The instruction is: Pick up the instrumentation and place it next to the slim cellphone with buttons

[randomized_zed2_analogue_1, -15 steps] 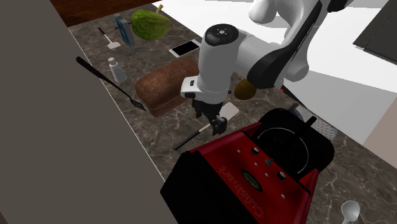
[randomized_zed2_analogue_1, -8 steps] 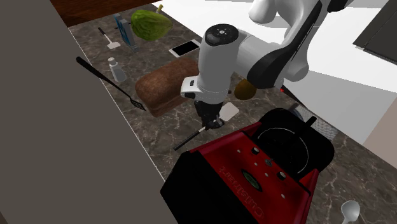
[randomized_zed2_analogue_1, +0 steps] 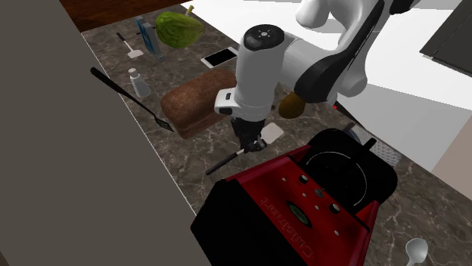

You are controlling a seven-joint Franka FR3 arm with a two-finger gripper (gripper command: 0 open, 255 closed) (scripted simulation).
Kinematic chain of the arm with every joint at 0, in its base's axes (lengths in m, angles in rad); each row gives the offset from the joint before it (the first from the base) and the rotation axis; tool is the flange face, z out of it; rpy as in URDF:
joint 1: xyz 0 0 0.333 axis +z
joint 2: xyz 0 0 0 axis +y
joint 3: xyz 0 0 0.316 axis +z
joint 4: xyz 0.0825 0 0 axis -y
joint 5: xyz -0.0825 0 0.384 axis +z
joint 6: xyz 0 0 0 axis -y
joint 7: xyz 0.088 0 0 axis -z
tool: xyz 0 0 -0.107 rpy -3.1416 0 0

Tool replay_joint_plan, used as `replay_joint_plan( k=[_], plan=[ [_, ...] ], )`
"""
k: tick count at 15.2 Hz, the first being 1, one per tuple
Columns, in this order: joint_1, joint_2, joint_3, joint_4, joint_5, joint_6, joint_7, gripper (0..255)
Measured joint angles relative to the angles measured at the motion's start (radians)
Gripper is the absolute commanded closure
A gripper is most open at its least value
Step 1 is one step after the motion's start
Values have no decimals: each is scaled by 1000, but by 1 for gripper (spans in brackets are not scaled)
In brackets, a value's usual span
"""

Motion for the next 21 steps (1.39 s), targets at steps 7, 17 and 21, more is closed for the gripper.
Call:
replay_joint_plan(
  k=[7, 17, 21],
  plan=[
    [0, -8, 0, 81, 1, -88, 1, 255],
    [-18, -70, -31, 120, 13, -189, -48, 255],
    [-46, -170, -85, 27, 24, -196, -134, 255]
  ],
)
